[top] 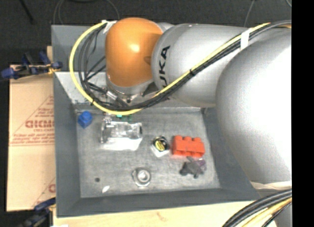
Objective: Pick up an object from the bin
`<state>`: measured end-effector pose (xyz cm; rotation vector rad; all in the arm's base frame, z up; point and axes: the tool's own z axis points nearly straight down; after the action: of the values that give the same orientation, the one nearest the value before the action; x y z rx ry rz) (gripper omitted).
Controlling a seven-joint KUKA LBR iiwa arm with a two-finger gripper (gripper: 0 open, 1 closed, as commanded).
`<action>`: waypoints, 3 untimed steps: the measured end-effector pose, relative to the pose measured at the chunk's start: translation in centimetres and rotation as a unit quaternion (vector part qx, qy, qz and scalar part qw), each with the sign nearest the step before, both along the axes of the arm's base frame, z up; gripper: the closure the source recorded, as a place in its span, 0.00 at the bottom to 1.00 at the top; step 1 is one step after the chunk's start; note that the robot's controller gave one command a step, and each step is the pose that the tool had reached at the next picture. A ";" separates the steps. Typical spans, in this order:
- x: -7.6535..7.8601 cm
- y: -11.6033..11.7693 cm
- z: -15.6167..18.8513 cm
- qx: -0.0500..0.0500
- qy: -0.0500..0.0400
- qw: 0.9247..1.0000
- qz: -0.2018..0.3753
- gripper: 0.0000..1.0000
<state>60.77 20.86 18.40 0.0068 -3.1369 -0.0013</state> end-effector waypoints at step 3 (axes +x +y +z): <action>3.2 -6.1 -10.8 0.002 -0.009 0.958 0.287 0.00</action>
Offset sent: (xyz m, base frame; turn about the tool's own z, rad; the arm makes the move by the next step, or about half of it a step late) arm 0.0166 -0.1040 -0.0909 -0.2410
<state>63.93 14.79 7.62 0.9108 -3.0209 -0.0064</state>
